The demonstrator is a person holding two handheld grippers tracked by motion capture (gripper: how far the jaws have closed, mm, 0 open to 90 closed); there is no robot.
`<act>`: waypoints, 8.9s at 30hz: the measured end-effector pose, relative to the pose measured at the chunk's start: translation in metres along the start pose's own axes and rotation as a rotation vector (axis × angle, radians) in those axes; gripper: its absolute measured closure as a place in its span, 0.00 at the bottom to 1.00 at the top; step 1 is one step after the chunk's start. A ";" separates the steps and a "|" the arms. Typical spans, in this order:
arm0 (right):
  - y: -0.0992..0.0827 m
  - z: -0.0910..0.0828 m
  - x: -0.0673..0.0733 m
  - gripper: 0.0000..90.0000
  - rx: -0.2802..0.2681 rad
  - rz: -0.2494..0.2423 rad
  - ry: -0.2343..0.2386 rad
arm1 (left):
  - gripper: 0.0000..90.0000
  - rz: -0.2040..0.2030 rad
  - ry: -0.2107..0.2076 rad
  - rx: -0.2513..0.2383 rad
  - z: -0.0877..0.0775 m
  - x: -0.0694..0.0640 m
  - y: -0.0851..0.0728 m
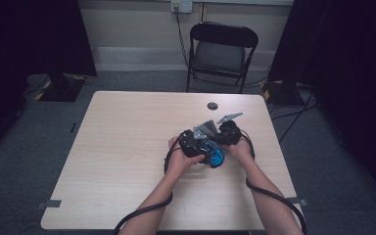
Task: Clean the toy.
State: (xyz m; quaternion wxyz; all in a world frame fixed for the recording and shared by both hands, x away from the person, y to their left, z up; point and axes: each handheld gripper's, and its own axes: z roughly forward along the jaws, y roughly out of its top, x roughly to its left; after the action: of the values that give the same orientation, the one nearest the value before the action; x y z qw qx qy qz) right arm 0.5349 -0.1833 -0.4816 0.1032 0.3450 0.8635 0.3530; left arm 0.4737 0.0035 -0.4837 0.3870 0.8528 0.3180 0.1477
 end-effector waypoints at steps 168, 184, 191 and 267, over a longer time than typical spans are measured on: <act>-0.025 -0.025 -0.002 0.86 -0.007 -0.069 0.014 | 0.06 -0.002 -0.003 -0.012 0.000 0.000 -0.001; -0.046 -0.041 -0.002 0.86 -0.028 -0.045 0.023 | 0.06 0.002 -0.003 -0.011 0.000 0.000 -0.001; -0.055 -0.051 -0.001 0.85 -0.019 -0.055 0.024 | 0.06 0.000 0.000 -0.012 0.000 0.000 -0.001; -0.012 -0.060 0.115 0.82 -0.076 -0.200 0.202 | 0.20 -0.058 0.056 -0.031 -0.131 0.048 -0.049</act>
State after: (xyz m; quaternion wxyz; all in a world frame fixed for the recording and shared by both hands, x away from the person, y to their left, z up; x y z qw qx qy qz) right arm 0.4178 -0.1446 -0.4384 0.0632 0.2156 0.8857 0.4063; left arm 0.4234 0.1336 -0.4337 0.3950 0.8328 0.3510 0.1651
